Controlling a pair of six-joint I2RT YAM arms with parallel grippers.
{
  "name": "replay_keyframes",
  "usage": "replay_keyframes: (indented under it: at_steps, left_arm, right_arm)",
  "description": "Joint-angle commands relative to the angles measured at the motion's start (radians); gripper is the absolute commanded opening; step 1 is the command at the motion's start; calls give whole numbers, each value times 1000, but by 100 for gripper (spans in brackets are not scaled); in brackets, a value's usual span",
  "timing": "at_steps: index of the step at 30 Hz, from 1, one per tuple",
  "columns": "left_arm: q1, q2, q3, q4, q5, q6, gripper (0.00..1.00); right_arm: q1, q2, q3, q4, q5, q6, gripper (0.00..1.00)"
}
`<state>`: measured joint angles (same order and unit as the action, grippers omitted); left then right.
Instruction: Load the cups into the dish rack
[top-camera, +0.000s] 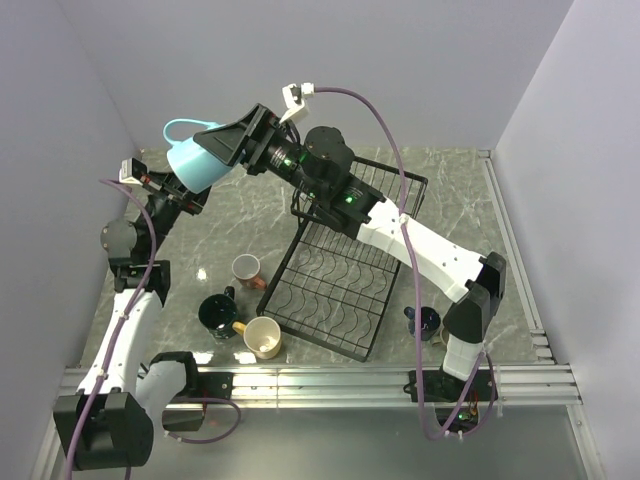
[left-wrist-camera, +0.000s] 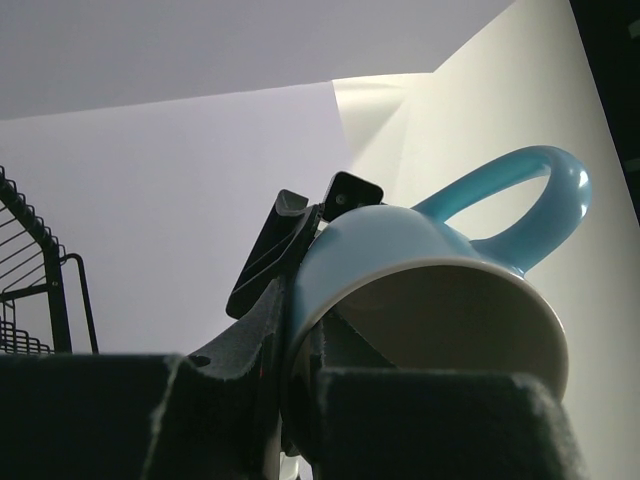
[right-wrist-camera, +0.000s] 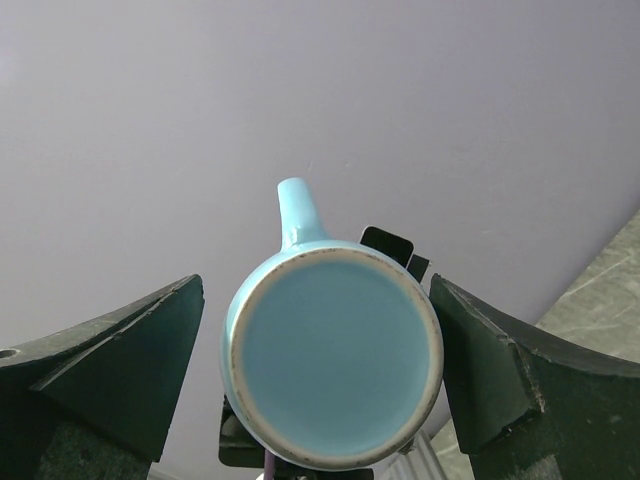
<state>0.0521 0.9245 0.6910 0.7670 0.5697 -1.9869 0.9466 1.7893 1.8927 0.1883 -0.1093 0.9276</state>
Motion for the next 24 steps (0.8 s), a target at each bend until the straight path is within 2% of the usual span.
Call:
replay_keyframes:
  at_steps: [1, 10, 16, 19, 24]
  left_arm:
    - [-15, -6, 41, 57, -37, -240, 1]
    - [-17, 7, 62, 29, -79, -208, 1]
    - [-21, 45, 134, -24, -91, -175, 1]
    - [-26, 53, 169, -90, -102, -141, 0]
    - [-31, 51, 170, -126, -103, -133, 0]
  right_arm:
    - [21, 4, 17, 83, -32, 22, 100]
    - [27, 13, 2, 76, -46, 31, 100]
    - [43, 33, 16, 37, -36, 25, 99]
    - [52, 53, 37, 11, -30, 8, 87]
    - [50, 51, 46, -4, 3, -19, 84]
